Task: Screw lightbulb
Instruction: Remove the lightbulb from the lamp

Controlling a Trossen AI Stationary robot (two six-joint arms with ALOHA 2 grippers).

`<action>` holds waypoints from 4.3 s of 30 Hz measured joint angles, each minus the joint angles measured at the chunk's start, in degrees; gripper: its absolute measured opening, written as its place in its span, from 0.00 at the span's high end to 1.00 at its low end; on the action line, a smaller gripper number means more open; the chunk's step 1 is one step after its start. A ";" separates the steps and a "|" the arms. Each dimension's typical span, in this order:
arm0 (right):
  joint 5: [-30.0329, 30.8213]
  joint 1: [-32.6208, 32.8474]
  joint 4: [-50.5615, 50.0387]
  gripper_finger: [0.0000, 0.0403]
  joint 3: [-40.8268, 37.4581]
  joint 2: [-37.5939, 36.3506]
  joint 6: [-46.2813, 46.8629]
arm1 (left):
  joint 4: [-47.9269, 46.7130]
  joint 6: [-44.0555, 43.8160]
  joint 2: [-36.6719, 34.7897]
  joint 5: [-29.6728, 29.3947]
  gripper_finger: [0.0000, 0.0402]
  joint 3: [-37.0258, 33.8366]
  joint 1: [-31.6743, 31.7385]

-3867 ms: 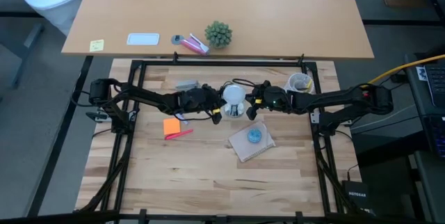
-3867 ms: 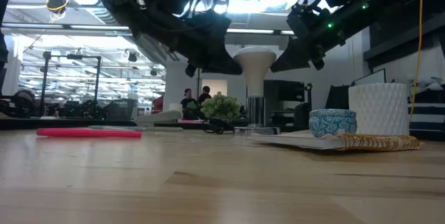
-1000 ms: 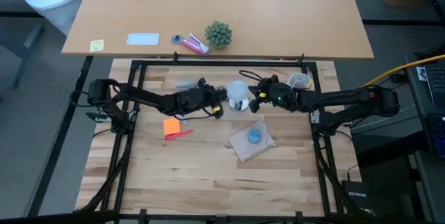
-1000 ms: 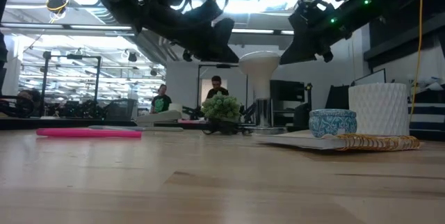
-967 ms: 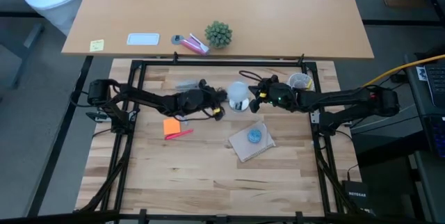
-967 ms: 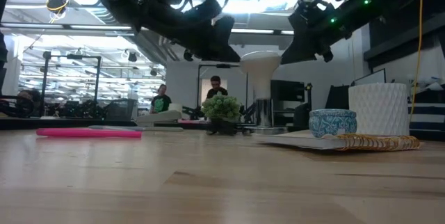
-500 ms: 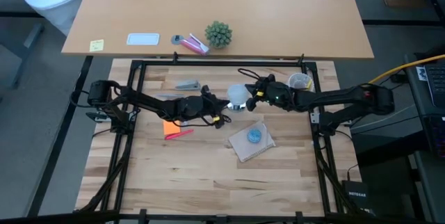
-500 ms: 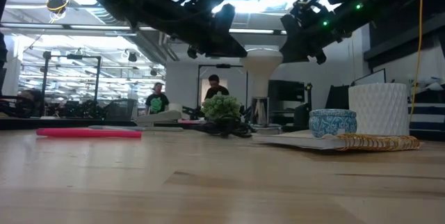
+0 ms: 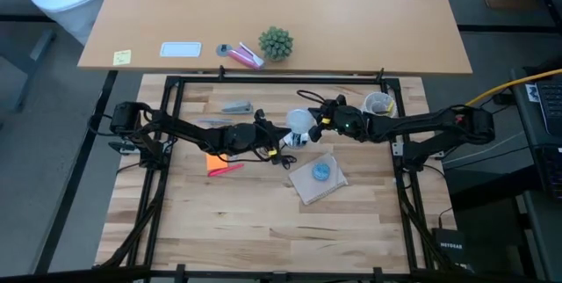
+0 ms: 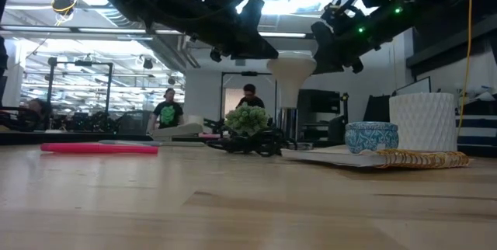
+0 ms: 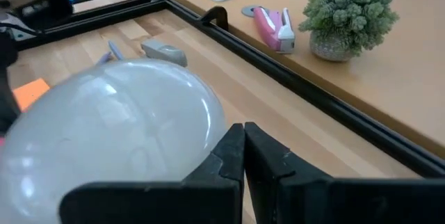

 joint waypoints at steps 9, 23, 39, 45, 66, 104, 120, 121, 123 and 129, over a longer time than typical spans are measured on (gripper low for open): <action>0.05 0.11 -0.09 0.97 -0.02 -2.89 -2.11 | -0.28 0.02 0.01 -0.18 1.00 0.02 -0.72; -1.92 0.11 -2.02 0.97 0.00 -3.52 -2.94 | 0.09 -0.35 -0.02 -0.05 1.00 0.13 -1.25; 5.98 0.04 -7.69 0.97 0.00 -7.74 -7.58 | 12.38 4.69 -0.11 0.02 1.00 0.13 0.41; 5.51 0.07 -12.75 0.97 0.00 -15.17 -7.32 | 14.08 4.03 -0.11 0.10 1.00 0.13 2.25; -19.58 0.04 -16.07 0.97 -4.67 -20.37 3.03 | 14.42 -7.69 7.69 22.72 1.00 5.04 19.95; -7.04 0.02 -7.70 0.97 -7.89 -13.46 4.79 | 3.99 -5.86 10.03 26.87 1.00 8.65 17.49; -5.90 0.00 -9.73 0.97 -7.98 -13.44 5.21 | 4.04 -6.11 10.03 26.66 1.00 8.61 15.05; -5.60 0.00 -10.04 0.97 -7.98 -13.44 5.92 | 4.03 -6.26 10.03 26.75 1.00 8.61 15.00; -3.82 -0.01 -11.03 0.97 -7.98 -13.44 7.30 | 3.93 -6.39 10.03 27.22 1.00 8.61 14.96; 0.09 -0.09 -12.63 0.97 -7.78 -13.46 8.69 | 0.82 -6.44 10.05 28.67 1.00 8.59 14.46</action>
